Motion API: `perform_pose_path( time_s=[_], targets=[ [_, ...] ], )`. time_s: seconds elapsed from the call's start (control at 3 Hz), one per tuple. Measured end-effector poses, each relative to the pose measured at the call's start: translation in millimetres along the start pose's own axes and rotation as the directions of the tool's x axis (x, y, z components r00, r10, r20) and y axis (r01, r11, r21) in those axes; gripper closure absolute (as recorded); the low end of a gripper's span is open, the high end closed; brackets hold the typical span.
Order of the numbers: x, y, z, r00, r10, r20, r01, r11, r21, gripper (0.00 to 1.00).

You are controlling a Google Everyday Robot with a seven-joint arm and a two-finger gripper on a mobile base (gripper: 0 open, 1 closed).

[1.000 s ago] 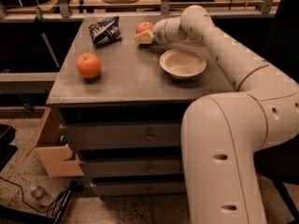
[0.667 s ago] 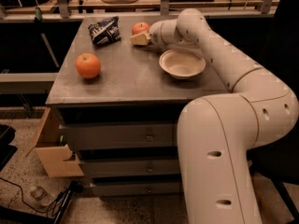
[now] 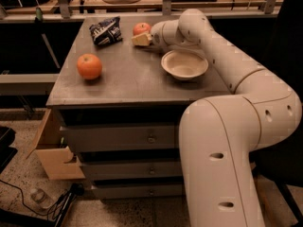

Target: Move apple near blue chip bag

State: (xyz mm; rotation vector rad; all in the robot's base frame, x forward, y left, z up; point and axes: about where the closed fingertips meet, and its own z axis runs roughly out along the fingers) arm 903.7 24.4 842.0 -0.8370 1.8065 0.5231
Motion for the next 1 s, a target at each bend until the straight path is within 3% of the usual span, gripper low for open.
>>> perform_pose_path(
  time_s=[0.67,1.0],
  targets=[
    [-1.3,0.2,-0.2,1.000,0.000,0.000,0.000,1.0000,0.000,0.13],
    [-1.3,0.2,-0.2,1.000,0.000,0.000,0.000,1.0000,0.000,0.00]
  ],
)
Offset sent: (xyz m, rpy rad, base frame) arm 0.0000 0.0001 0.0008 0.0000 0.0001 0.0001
